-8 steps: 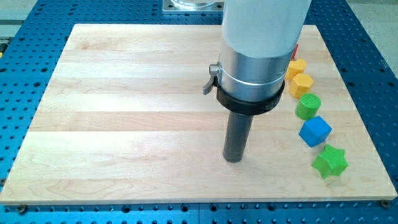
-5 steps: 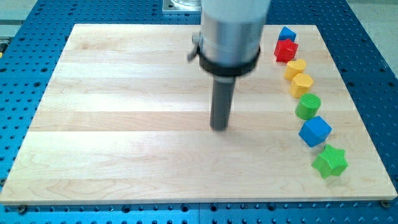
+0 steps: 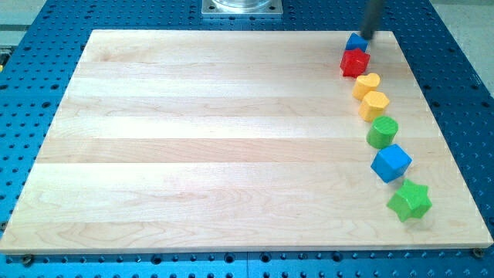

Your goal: Move the yellow blocks to the center

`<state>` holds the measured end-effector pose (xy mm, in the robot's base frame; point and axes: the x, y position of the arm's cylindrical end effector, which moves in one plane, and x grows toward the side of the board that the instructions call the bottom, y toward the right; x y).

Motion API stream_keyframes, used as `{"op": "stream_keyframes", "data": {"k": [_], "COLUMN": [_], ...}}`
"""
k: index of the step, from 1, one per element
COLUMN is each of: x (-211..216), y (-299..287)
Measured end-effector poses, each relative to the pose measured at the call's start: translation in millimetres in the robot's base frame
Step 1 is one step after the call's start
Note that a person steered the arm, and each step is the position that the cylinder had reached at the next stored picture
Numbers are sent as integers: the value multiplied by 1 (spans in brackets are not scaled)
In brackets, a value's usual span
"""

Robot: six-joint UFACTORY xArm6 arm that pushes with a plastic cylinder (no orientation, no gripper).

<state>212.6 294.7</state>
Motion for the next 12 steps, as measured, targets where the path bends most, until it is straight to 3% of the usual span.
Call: {"op": "stream_keyframes", "data": {"k": [1, 2, 5, 6, 7, 8, 9, 10, 11, 12], "x": [110, 193, 192, 191, 173, 129, 139, 134, 159, 164], "y": [17, -4, -179, -80, -21, -44, -117, -132, -96, -144]}}
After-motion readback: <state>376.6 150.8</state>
